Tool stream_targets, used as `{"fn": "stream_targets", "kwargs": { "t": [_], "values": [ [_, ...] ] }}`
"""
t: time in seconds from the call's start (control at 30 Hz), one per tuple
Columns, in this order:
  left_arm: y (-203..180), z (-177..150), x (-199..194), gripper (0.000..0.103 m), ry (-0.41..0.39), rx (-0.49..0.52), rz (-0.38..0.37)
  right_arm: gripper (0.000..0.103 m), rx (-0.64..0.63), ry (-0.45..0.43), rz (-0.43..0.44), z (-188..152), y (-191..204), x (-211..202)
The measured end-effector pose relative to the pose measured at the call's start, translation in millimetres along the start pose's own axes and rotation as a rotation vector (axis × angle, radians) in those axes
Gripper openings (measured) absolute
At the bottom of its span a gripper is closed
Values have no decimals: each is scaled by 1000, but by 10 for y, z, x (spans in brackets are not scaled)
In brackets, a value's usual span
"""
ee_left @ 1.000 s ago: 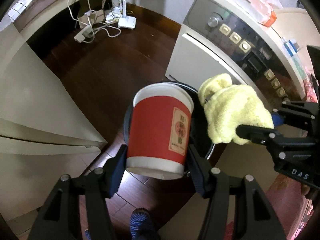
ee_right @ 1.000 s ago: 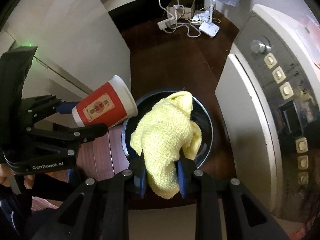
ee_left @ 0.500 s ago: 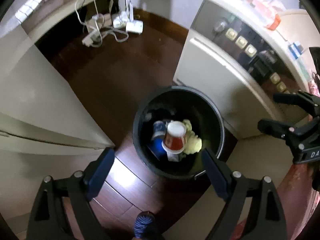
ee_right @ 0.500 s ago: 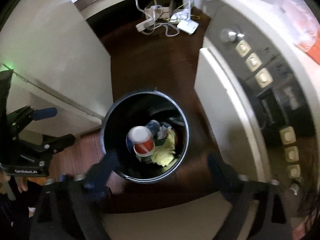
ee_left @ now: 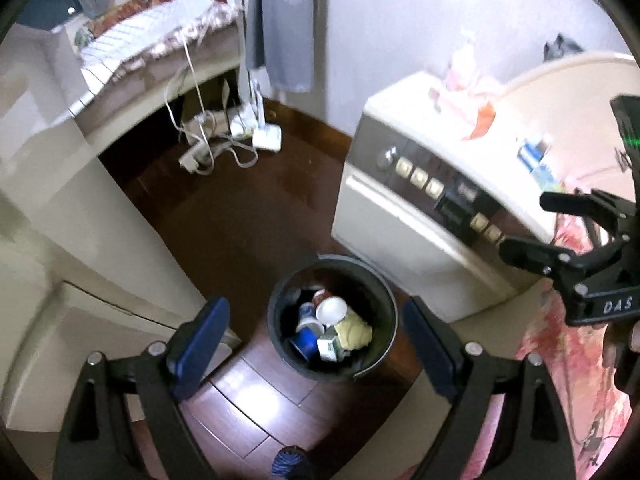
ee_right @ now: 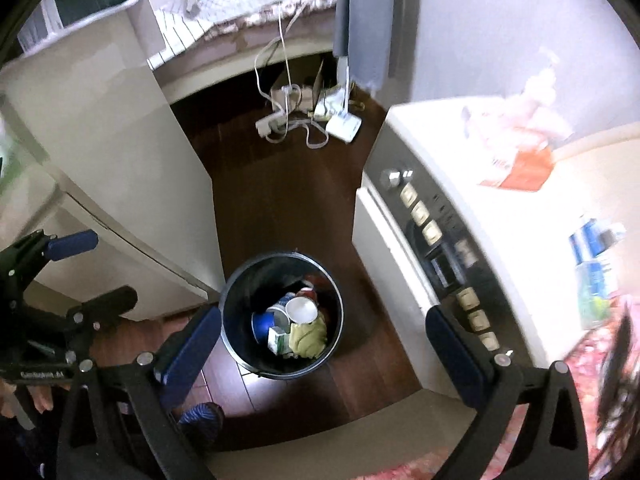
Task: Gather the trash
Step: 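Open both tools to drop the cup and cloth into the bin, then move both tools back toward the milk carton and plastic bag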
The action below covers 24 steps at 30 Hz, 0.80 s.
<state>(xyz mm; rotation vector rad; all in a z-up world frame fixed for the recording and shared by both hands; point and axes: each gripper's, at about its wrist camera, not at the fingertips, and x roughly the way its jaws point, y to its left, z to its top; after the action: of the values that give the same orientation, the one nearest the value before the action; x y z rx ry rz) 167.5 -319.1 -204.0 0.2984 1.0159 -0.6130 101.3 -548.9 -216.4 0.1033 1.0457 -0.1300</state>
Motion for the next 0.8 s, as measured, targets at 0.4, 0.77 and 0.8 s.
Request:
{"fn": "stream_targets", "kwargs": {
  "t": [0.4,0.77,0.8],
  "values": [
    [143,161,-1079,89,-188,-27,57,103,-70,-203,-8,370,453,-1202],
    [1234,197,-2133,89,-338,-156,257,103,-92,-420,181,1282,1558,-1915],
    [1387,181,-2194,89,-343,-176,282,103,-104,-420,207,1363,1694,-1928]
  ]
}}
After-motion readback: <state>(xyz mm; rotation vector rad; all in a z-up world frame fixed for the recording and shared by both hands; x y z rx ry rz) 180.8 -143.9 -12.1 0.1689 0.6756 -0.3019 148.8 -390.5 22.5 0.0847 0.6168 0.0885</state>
